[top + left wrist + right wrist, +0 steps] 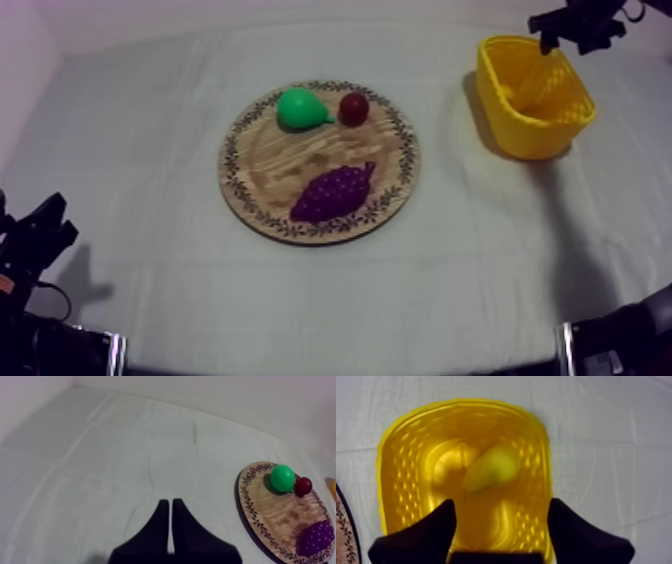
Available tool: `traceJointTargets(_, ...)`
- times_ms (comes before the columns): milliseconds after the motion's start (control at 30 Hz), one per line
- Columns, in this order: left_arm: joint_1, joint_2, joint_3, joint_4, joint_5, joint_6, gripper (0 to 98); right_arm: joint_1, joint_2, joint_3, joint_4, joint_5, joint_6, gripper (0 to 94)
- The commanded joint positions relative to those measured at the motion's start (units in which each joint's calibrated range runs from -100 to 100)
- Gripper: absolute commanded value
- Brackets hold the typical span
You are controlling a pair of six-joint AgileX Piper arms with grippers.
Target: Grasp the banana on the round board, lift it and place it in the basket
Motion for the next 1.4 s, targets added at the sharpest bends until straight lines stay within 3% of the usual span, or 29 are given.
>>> traceJointTargets(0,-0.01,-0.05,-0.04,0.0,-0.01,0.0,0.0,0.12,-1.95,1.0,-0.57,-1.09,0.18,42.0)
traceJointTargets(233,-0.01,-0.05,-0.04,0.0,-0.01,0.0,0.0,0.69,-13.48,10.99,-0.67,-10.38,-1.0,12.7)
traceJointTargets(400,-0.01,-0.05,-0.04,0.0,-0.01,0.0,0.0,0.93,-24.74,22.76,-0.48,-19.51,-1.8,3.1)
traceJointTargets(767,-0.01,-0.05,-0.04,0.0,-0.01,-0.01,0.0,-0.02,-50.44,55.38,-2.62,-38.16,-1.64,0.6)
traceJointTargets(933,-0.01,-0.05,-0.04,0.0,-0.01,-0.01,0.0,-0.83,-62.54,69.71,-6.25,-42.87,1.46,0.6)
traceJointTargets(1100,-0.01,-0.05,-0.04,0.0,-0.01,0.0,0.0,-1.4,-74.58,81.89,-9.34,-44.03,4.9,0.6)
traceJointTargets(1367,-0.01,-0.05,-0.04,0.0,-0.01,0.0,0.0,-1.45,-88.97,91.08,-10.0,-39.5,5.65,0.6)
